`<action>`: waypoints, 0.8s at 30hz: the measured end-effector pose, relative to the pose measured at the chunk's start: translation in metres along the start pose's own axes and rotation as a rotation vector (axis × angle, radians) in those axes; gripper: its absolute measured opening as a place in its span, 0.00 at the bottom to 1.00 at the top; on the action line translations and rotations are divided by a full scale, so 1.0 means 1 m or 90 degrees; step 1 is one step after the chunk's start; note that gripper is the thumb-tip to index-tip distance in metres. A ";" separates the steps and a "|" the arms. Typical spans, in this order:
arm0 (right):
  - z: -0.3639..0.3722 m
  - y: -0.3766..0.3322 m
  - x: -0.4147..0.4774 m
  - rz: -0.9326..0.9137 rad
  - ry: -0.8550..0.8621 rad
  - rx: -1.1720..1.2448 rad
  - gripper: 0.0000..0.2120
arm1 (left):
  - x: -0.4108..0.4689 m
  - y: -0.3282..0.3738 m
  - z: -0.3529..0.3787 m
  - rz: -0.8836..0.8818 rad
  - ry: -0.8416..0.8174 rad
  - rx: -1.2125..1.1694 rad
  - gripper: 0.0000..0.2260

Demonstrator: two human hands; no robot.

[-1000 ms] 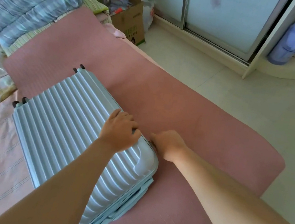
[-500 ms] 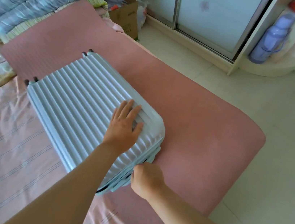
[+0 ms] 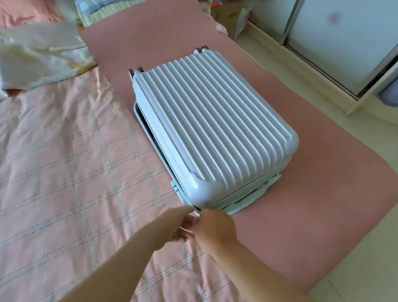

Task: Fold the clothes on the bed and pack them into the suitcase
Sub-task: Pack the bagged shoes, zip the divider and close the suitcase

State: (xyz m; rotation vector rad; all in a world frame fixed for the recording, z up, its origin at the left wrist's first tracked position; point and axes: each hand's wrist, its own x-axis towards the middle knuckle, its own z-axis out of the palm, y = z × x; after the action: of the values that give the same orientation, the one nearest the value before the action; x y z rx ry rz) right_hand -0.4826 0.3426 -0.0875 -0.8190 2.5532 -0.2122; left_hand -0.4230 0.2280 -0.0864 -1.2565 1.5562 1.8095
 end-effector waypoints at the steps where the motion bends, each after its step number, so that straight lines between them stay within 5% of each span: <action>1: 0.000 0.002 -0.002 -0.028 -0.003 -0.028 0.10 | -0.001 0.004 0.006 0.020 -0.027 0.029 0.18; 3: -0.002 0.013 -0.005 -0.080 -0.044 -0.034 0.11 | 0.003 0.007 0.013 0.057 -0.008 0.062 0.23; 6: -0.004 0.036 -0.012 -0.081 -0.107 0.073 0.09 | 0.009 0.001 0.015 0.118 0.009 0.029 0.17; 9: 0.000 0.061 -0.012 -0.051 0.145 0.095 0.09 | 0.010 -0.006 0.016 0.191 0.041 0.111 0.08; 11: 0.009 0.072 -0.007 -0.062 0.256 0.016 0.06 | 0.008 -0.006 0.018 0.259 0.110 0.357 0.09; 14: 0.019 0.070 0.001 -0.032 0.245 -0.066 0.17 | -0.004 -0.003 0.017 0.397 0.244 0.805 0.10; 16: 0.027 0.072 0.007 0.004 0.257 -0.098 0.23 | -0.003 -0.005 0.016 0.467 0.246 0.924 0.14; 19: 0.040 0.080 0.012 0.040 0.269 -0.087 0.27 | 0.005 -0.001 0.007 0.478 0.226 0.905 0.11; 22: 0.046 0.092 0.014 0.006 0.259 -0.085 0.26 | 0.013 0.001 -0.004 0.442 0.211 0.724 0.09; 24: 0.045 0.096 0.016 -0.033 0.263 -0.091 0.28 | 0.015 -0.002 -0.006 0.512 0.258 0.732 0.09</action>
State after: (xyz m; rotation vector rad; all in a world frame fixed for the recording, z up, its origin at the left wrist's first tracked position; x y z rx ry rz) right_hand -0.5225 0.4107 -0.1599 -0.9807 2.9627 -0.2383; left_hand -0.4262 0.2200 -0.0998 -0.4150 2.9413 0.5734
